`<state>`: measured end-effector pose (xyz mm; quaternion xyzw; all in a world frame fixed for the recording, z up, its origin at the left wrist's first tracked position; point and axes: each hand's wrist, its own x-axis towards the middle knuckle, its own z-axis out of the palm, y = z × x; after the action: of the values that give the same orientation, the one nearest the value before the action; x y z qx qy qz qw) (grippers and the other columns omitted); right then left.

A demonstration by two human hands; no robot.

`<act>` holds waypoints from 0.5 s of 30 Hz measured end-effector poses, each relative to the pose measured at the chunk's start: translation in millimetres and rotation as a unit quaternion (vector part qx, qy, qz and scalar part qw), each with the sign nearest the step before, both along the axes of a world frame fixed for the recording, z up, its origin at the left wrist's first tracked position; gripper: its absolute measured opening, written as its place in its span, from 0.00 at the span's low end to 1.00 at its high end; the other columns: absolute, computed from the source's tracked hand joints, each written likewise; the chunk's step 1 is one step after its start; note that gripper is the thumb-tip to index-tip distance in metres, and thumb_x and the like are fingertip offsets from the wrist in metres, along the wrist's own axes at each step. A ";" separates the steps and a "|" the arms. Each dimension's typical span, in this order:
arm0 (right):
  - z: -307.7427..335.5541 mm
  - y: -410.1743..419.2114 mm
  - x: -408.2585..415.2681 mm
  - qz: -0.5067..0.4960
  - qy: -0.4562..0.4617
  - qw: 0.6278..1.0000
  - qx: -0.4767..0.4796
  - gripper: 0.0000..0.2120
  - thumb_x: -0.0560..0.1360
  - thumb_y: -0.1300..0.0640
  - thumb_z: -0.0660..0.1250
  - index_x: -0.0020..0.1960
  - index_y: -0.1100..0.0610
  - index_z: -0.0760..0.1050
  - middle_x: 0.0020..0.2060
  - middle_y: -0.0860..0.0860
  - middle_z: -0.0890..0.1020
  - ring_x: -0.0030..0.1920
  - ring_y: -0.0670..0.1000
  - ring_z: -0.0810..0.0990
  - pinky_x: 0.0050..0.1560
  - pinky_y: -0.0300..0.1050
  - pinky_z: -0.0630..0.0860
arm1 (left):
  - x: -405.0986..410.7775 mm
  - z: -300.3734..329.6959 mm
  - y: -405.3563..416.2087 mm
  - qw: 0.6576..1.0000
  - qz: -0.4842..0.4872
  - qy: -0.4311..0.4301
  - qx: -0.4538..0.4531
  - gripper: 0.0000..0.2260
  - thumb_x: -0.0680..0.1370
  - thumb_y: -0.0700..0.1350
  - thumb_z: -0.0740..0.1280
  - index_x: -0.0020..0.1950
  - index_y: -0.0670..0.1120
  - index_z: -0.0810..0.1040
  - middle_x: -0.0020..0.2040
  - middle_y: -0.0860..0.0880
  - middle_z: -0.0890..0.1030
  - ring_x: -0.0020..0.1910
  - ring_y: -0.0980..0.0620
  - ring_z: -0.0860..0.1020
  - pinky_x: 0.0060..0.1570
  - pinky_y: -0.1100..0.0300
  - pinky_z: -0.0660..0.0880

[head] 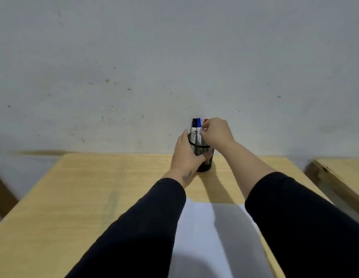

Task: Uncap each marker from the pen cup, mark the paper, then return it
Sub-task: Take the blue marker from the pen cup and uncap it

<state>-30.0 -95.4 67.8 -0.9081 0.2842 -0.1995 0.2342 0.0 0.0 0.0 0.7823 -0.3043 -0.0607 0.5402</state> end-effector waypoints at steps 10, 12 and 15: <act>-17.4 -10.9 32.7 -0.086 0.034 0.995 -0.043 0.17 0.71 0.64 0.67 0.29 0.56 0.64 0.27 0.50 0.68 0.36 0.55 0.73 0.23 0.40 0.58 | 21.1 -30.5 -11.2 0.998 -0.002 -0.018 -0.059 0.34 0.66 0.47 0.78 0.69 0.51 0.67 0.62 0.52 0.76 0.61 0.55 0.74 0.58 0.59 0.71; -14.6 -11.4 31.6 -0.073 0.022 0.997 -0.026 0.11 0.71 0.63 0.67 0.31 0.58 0.70 0.27 0.51 0.70 0.36 0.56 0.73 0.24 0.40 0.59 | 20.2 -30.5 -11.2 0.998 -0.001 -0.020 -0.053 0.35 0.67 0.47 0.78 0.70 0.51 0.66 0.63 0.52 0.75 0.62 0.54 0.73 0.60 0.59 0.71; 1.3 -8.8 26.5 -0.061 -0.044 0.997 0.005 0.06 0.71 0.61 0.66 0.42 0.62 0.81 0.35 0.57 0.80 0.37 0.56 0.76 0.30 0.39 0.66 | 18.8 -29.6 -10.7 0.999 -0.002 -0.033 -0.038 0.35 0.68 0.46 0.77 0.71 0.48 0.65 0.65 0.50 0.74 0.64 0.53 0.72 0.62 0.59 0.70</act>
<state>-3.5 -104.3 69.2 -0.8781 0.3297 -0.2518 0.2386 18.8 -10.7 -29.6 0.7622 -0.3255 -0.0244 0.5590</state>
